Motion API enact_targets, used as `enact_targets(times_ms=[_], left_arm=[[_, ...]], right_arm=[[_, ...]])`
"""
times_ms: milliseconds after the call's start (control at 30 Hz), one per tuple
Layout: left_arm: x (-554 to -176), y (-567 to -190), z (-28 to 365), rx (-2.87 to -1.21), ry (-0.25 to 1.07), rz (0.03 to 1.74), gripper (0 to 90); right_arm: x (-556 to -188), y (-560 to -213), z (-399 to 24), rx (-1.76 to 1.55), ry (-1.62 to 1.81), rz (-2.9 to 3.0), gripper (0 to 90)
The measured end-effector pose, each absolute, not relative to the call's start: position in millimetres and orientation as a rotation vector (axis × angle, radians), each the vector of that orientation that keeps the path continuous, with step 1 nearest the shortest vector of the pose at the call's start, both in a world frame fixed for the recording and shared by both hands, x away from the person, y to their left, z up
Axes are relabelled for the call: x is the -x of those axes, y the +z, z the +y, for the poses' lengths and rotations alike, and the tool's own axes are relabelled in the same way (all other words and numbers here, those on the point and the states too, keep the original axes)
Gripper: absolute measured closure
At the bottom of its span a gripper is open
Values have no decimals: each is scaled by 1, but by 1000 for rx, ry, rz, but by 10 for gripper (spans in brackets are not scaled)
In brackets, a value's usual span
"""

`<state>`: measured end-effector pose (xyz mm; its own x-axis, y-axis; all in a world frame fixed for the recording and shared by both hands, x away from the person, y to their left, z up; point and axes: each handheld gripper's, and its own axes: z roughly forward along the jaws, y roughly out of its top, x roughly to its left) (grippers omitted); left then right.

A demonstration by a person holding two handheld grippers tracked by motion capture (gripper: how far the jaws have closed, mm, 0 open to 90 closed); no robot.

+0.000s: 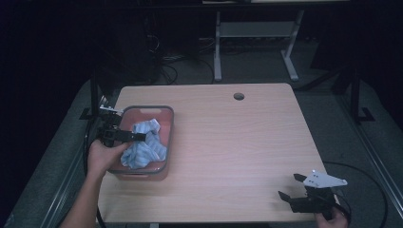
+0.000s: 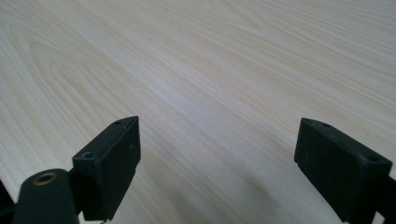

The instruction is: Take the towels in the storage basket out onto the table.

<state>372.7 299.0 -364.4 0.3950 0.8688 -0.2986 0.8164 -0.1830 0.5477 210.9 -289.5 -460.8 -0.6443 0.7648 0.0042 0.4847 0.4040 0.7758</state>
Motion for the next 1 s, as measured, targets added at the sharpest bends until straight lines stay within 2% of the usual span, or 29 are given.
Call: enact_targets(times_ms=[300,567,633,733,933,1000], left_arm=[[-379,-379,289,-2066,94,1479,270],[-383,-393,283,-2121,81,1524,341],[-383,-395,282,-2136,78,1525,430],[-383,-396,280,-2150,80,1532,471],[-384,-398,279,-2190,82,1534,649],[-384,-397,278,-2187,88,1535,665]], right_arm=[[-210,-460,-289,-1070,1105,2315,139],[-210,-460,-289,-1063,1106,2316,139],[-210,-460,-289,-1066,1107,2317,139],[-210,-460,-288,-1064,1105,2318,139],[-210,-461,-287,-1068,1107,2320,139],[-210,-461,-287,-1067,1105,2321,139]])
